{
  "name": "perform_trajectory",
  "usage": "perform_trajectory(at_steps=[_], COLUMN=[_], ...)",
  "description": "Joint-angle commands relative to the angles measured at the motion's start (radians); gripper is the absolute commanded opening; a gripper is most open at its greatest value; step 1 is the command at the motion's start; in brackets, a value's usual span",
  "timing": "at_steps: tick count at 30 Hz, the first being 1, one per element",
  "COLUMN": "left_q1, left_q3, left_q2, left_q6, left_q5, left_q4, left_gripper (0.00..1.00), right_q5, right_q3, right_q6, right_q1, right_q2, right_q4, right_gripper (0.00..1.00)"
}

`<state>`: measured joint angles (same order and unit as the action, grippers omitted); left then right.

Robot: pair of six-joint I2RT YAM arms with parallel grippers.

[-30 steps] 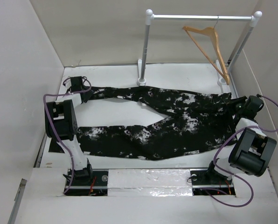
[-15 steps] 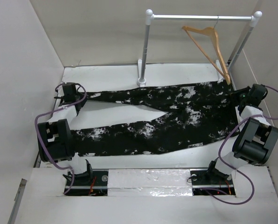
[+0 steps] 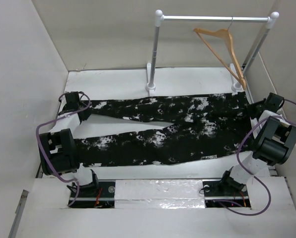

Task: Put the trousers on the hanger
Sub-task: Flatten out the trousers at the center of the board.

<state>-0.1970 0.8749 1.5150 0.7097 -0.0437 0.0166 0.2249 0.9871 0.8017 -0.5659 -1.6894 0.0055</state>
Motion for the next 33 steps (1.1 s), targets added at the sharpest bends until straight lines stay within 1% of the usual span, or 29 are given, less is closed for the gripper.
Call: perform_trajectory(at_steps=[1, 3, 4, 5, 6, 7, 8, 9, 10, 11, 14, 15, 16, 17, 18, 19, 20, 21, 22, 23, 24, 26, 27, 28, 29, 30, 31, 32, 33], left_q1=[0.021, 0.021, 0.021, 0.021, 0.021, 0.021, 0.021, 0.021, 0.021, 0.021, 0.021, 0.021, 0.021, 0.012, 0.011, 0.011, -0.001, -0.001, -0.001, -0.001, -0.001, -0.001, -0.010, -0.025, -0.025, -0.025, -0.025, -0.025, -0.025], left_q3=[-0.020, -0.054, -0.063, -0.063, -0.063, -0.063, -0.059, -0.057, -0.059, -0.059, -0.053, -0.053, -0.048, -0.030, -0.024, -0.019, -0.014, -0.016, -0.019, -0.030, -0.037, -0.053, -0.063, -0.066, -0.068, -0.065, -0.066, -0.085, -0.100], left_q2=[-0.021, -0.056, -0.076, -0.113, -0.130, -0.150, -0.192, -0.212, -0.235, -0.269, -0.283, -0.274, -0.260, -0.225, -0.210, -0.197, -0.187, -0.191, -0.199, -0.223, -0.237, -0.257, -0.254, -0.247, -0.222, -0.210, -0.196, -0.181, -0.177], left_q6=[-0.012, -0.001, 0.010, 0.013, 0.010, 0.011, 0.011, 0.011, 0.013, 0.019, 0.019, 0.017, 0.020, 0.022, 0.019, 0.020, 0.020, 0.019, 0.008, 0.004, 0.004, 0.008, 0.016, 0.022, 0.039, 0.042, 0.051, 0.057, 0.060], left_q5=[0.028, 0.034, 0.038, 0.082, 0.088, 0.096, 0.129, 0.154, 0.171, 0.194, 0.229, 0.235, 0.240, 0.252, 0.257, 0.261, 0.262, 0.260, 0.261, 0.271, 0.268, 0.260, 0.255, 0.245, 0.258, 0.271, 0.281, 0.277, 0.269], left_q4=[0.063, 0.060, 0.056, 0.065, 0.066, 0.068, 0.072, 0.068, 0.068, 0.057, 0.046, 0.039, 0.042, 0.066, 0.074, 0.083, 0.103, 0.103, 0.105, 0.106, 0.111, 0.134, 0.150, 0.170, 0.219, 0.250, 0.278, 0.302, 0.302], left_gripper=[0.20, 0.54, 0.78, 0.84, 0.85, 0.85, 0.85, 0.84, 0.84, 0.83, 0.81, 0.80, 0.78, 0.76, 0.72, 0.65, 0.58, 0.51, 0.40, 0.36, 0.35, 0.36, 0.38, 0.42, 0.44, 0.46, 0.47, 0.48, 0.49], right_q5=[-0.081, -0.091, -0.090, -0.085, -0.084, -0.072, -0.065, -0.062, -0.061, -0.061, -0.059, -0.030, -0.016, 0.003, 0.037, 0.083, 0.090, 0.094, 0.100, 0.105, 0.109, 0.110, 0.099, 0.061, 0.026, -0.033, -0.126, -0.133, -0.134], right_q3=[0.054, 0.071, 0.080, 0.087, 0.084, 0.079, 0.078, 0.078, 0.068, 0.050, -0.088, -0.184, -0.233, -0.284, -0.339, -0.445, -0.490, -0.528, -0.574, -0.593, -0.607, -0.599, -0.585, -0.573, -0.552, -0.544, -0.542, -0.567, -0.580], right_q6=[-0.019, -0.019, -0.015, -0.010, -0.007, 0.001, -0.001, -0.007, -0.012, -0.018, -0.036, -0.042, -0.050, -0.049, -0.056, -0.062, -0.067, -0.074, -0.099, -0.116, -0.130, -0.174, -0.196, -0.232, -0.254, -0.265, -0.266, -0.268, -0.272], right_q1=[-0.022, -0.022, -0.022, -0.022, -0.022, -0.009, -0.009, 0.015, 0.027, 0.041, 0.113, 0.139, 0.165, 0.229, 0.271, 0.322, 0.378, 0.493, 0.547, 0.599, 0.700, 0.797, 0.842, 0.930, 0.970, 1.006, 1.052, 1.063, 1.063], right_q2=[0.042, 0.068, 0.101, 0.124, 0.147, 0.195, 0.218, 0.273, 0.273, 0.351, 0.543, 0.592, 0.640, 0.687, 0.776, 0.815, 0.848, 0.902, 0.919, 0.928, 0.933, 0.907, 0.893, 0.867, 0.857, 0.849, 0.844, 0.834, 0.826], right_q4=[0.018, -0.002, -0.002, -0.031, -0.026, -0.016, -0.018, -0.036, -0.033, -0.026, 0.040, 0.095, 0.111, 0.125, 0.205, 0.227, 0.243, 0.258, 0.252, 0.254, 0.261, 0.246, 0.213, 0.193, 0.173, 0.112, 0.099, 0.125, 0.149], right_gripper=[0.05, 0.13, 0.25, 0.32, 0.40, 0.64, 0.73, 0.86, 0.91, 0.92, 0.92, 0.86, 0.82, 0.75, 0.61, 0.21, 0.10, 0.03, 0.00, 0.00, 0.00, 0.00, 0.03, 0.08, 0.11, 0.13, 0.17, 0.23, 0.25])
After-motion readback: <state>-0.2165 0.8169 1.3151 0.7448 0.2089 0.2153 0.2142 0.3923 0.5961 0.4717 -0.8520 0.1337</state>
